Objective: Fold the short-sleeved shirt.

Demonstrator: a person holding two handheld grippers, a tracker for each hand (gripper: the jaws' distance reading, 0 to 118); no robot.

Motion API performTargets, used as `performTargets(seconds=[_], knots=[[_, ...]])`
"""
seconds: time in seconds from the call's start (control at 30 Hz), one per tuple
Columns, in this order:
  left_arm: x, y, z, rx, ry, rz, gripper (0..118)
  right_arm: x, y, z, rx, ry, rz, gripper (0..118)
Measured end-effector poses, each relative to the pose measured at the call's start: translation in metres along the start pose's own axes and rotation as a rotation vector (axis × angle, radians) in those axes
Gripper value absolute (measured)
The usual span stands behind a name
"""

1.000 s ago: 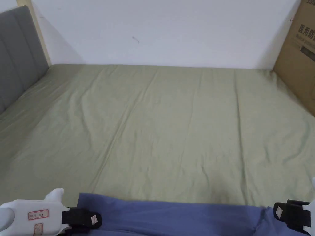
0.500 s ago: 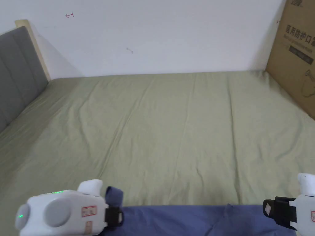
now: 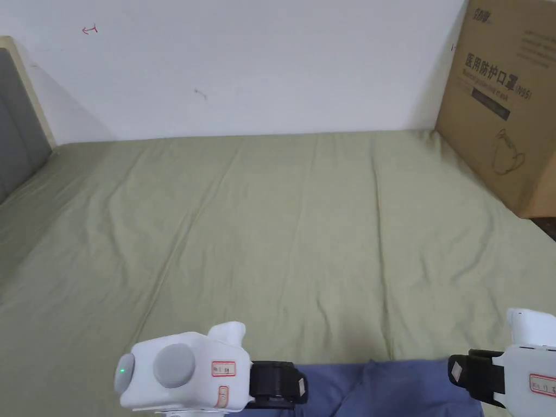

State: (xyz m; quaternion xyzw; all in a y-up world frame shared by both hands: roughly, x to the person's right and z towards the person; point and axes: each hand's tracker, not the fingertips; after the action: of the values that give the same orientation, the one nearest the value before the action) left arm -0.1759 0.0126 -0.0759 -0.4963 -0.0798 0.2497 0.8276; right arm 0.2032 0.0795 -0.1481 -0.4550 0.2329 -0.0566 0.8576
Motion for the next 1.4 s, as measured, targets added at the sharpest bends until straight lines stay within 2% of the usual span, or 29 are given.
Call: performTargets(seconds=[0.07, 0.1, 0.17, 0.3, 0.43, 0.5, 0.57, 0.67, 0.77, 0.87, 0.93, 1.0, 1.03, 1.07, 1.1, 1.13, 1.17, 1.33, 1.4], knots=[[-0.009, 0.0, 0.018, 0.059, 0.05, -0.024, 29, 0.001, 0.001, -0.003, 0.0, 0.004, -0.001, 0], [-0.013, -0.001, 0.024, 0.073, 0.076, -0.029, 2, 0.0, 0.002, -0.005, 0.0, 0.006, 0.0, 0], [-0.019, -0.005, 0.028, 0.069, 0.111, -0.019, 2, -0.001, 0.002, -0.007, 0.005, 0.009, 0.003, 0], [-0.021, -0.008, 0.003, -0.021, 0.042, 0.006, 2, -0.001, 0.004, -0.01, 0.007, 0.021, 0.002, 0], [-0.009, -0.012, -0.046, -0.118, 0.012, -0.059, 2, -0.001, 0.004, -0.007, 0.005, 0.015, 0.012, 0], [0.005, -0.019, -0.075, -0.196, -0.038, -0.144, 2, 0.003, 0.004, -0.005, 0.007, 0.005, 0.016, 0], [0.016, -0.024, -0.087, -0.196, 0.024, -0.184, 2, 0.007, 0.005, -0.005, 0.006, -0.005, 0.014, 0], [0.021, -0.019, -0.073, -0.145, -0.12, -0.077, 2, 0.009, 0.006, -0.004, 0.004, -0.018, 0.015, 0], [0.016, -0.019, -0.048, -0.102, -0.296, -0.032, 2, 0.009, 0.01, -0.003, 0.006, 0.018, -0.007, 0], [-0.002, -0.019, -0.009, -0.007, -0.297, -0.006, 2, 0.003, 0.014, -0.006, 0.012, 0.012, 0.012, 0], [-0.029, -0.018, 0.016, 0.045, -0.309, 0.069, 2, 0.002, 0.015, -0.008, 0.015, 0.012, 0.02, 0], [-0.066, -0.02, 0.041, 0.073, -0.35, 0.161, 8, 0.0, 0.017, -0.012, 0.008, 0.019, 0.023, 0], [-0.081, -0.022, 0.049, 0.081, -0.361, 0.195, 21, -0.002, 0.017, -0.012, 0.005, 0.019, 0.025, 0], [-0.097, -0.025, 0.057, 0.094, -0.336, 0.222, 38, -0.004, 0.017, -0.014, 0.0, 0.017, 0.03, 0], [-0.108, -0.029, 0.062, 0.109, -0.306, 0.245, 65, -0.006, 0.017, -0.016, -0.003, 0.014, 0.035, 0], [-0.129, -0.03, 0.061, 0.115, -0.284, 0.259, 101, -0.007, 0.018, -0.017, -0.007, 0.011, 0.038, 0], [-0.141, -0.034, 0.062, 0.108, -0.275, 0.275, 116, -0.008, 0.018, -0.019, -0.011, 0.011, 0.039, 0], [-0.187, -0.046, 0.042, 0.092, -0.308, 0.352, 118, -0.016, 0.02, -0.025, -0.013, -0.008, 0.055, 0], [-0.197, -0.047, 0.022, 0.077, -0.363, 0.387, 118, -0.018, 0.022, -0.028, -0.024, -0.018, 0.062, 0]])
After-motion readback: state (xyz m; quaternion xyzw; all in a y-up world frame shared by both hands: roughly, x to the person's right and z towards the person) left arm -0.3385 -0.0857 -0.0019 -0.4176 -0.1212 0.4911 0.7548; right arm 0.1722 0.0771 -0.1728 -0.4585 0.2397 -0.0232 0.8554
